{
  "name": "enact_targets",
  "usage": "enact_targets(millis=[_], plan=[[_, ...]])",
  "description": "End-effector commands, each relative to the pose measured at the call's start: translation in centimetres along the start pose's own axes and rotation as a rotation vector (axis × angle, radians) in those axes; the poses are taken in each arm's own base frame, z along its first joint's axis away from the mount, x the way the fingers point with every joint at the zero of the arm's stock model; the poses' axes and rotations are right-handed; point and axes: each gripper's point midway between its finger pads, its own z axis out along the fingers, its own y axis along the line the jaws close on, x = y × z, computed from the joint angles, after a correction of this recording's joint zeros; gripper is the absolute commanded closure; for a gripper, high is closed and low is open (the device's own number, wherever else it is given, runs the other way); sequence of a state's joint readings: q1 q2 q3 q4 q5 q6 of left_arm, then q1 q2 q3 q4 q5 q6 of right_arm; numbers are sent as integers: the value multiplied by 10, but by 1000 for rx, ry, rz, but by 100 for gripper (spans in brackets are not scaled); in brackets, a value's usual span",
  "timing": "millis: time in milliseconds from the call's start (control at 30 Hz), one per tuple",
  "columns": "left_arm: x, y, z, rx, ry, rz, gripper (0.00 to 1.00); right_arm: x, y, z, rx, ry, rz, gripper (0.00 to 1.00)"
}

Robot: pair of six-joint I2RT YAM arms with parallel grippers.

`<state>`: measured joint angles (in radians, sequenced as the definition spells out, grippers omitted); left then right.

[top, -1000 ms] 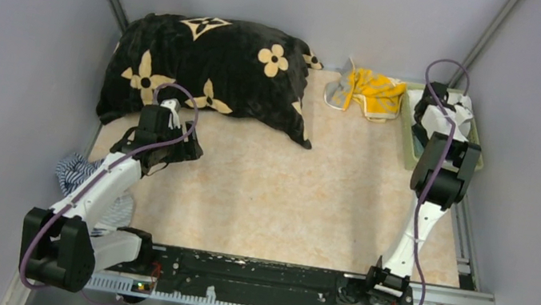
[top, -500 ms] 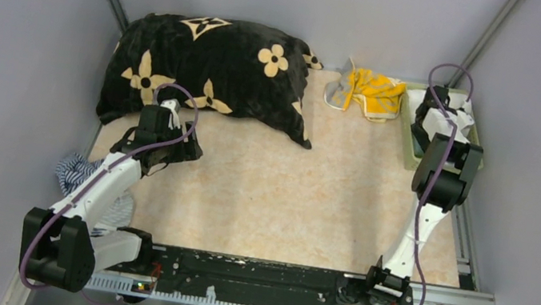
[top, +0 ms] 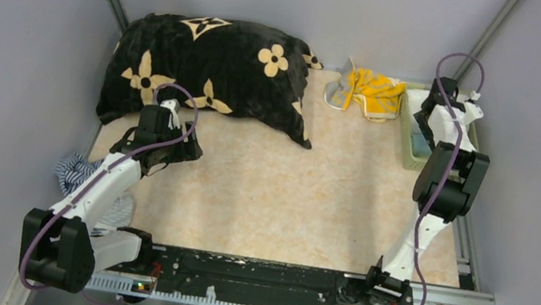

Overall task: Roll the towels
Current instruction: Place the towel in the bin, then pick up the towel at the corner of the board.

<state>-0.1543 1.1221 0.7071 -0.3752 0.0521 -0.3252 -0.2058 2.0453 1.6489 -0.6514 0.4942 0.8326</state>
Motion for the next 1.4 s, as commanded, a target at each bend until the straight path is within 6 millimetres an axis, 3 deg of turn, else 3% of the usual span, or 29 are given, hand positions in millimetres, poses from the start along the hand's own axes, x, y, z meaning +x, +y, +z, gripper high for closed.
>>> enact_targets(millis=[0,100,200,300,433,733,933,1200,1300,1367], plan=[[-1,3,-4,-9,-18,-4,19,-37,3,-47,-81,-77,8,8],[-5,4,-5,-16,-29,5,19,-38,17,-67,-208,-79,-76,8],[-11,6,-7,-28,-49,24,18,-28,51,-96,-460,-107,-184,8],[-18,7,-9,-37,-79,50,18,-9,86,-124,-692,-143,-289,8],[-25,10,-7,-48,-107,73,18,15,126,-139,-829,-164,-409,10],[-18,8,1,-30,-87,65,18,59,207,-131,-986,-174,-583,27],[-18,8,3,-31,-86,66,18,95,246,-113,-1061,-89,-548,38],[-15,9,6,-34,-70,66,18,130,275,-99,-1132,-7,-520,49],[-14,9,6,-33,-70,62,18,137,278,-96,-1142,16,-525,59],[-15,8,5,-29,-74,63,18,137,279,-101,-1161,24,-529,71]])
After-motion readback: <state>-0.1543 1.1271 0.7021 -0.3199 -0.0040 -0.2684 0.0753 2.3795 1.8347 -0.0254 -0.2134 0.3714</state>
